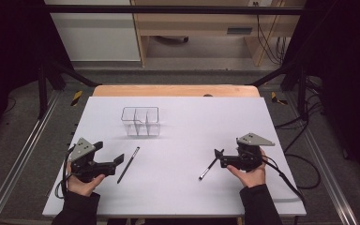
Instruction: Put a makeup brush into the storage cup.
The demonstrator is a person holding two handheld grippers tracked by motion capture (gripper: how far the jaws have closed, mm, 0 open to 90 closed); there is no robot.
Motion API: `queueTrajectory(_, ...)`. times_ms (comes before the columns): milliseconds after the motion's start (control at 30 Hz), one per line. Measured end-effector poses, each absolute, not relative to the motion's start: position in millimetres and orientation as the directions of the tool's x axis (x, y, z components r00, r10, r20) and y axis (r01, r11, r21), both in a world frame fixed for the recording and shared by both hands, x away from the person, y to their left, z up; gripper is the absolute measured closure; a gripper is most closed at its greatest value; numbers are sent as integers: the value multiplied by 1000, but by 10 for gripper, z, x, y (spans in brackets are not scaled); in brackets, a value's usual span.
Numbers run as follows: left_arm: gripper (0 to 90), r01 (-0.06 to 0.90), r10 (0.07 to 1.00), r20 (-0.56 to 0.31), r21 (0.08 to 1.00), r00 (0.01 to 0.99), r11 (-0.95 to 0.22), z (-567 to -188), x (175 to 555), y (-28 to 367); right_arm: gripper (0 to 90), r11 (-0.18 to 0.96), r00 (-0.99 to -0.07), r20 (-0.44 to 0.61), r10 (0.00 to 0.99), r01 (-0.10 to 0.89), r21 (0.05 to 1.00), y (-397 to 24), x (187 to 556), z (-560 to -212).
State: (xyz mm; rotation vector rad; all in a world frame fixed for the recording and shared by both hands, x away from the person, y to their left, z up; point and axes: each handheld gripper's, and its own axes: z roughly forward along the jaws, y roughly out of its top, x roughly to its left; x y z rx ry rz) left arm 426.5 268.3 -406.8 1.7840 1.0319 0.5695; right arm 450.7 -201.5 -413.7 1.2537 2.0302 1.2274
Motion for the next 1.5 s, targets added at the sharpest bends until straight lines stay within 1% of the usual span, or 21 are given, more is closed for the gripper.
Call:
queueTrajectory(167,43,388,844,-62,904,532,-178,-4053,4257,2683,54,198,-471,65,880,486,851,-1978,4516,-4185)
queueTrajectory(333,44,393,846,-61,901,529,-181,-4064,4260,2686,56,232,-475,44,879,507,830,-1924,4538,-4265)
queueTrajectory(500,44,396,845,-54,898,532,-191,-4075,4265,2667,66,232,-472,51,880,521,821,-1886,4550,-4310)
queueTrajectory(633,43,396,846,-47,896,532,-199,-4080,4267,2660,70,251,-462,44,886,557,792,-1829,4571,-4392)
queueTrajectory(1000,43,389,841,-43,898,540,-204,-4061,4248,2637,90,305,-456,15,890,618,724,-1710,4635,-4605)
queueTrajectory(1333,44,391,837,-37,895,546,-216,-4070,4252,2619,101,334,-456,-3,890,648,684,-1641,4689,-4756)
queueTrajectory(1500,43,391,837,-34,894,547,-220,-4074,4254,2607,122,353,-459,-21,888,652,671,-1631,4700,-4797)
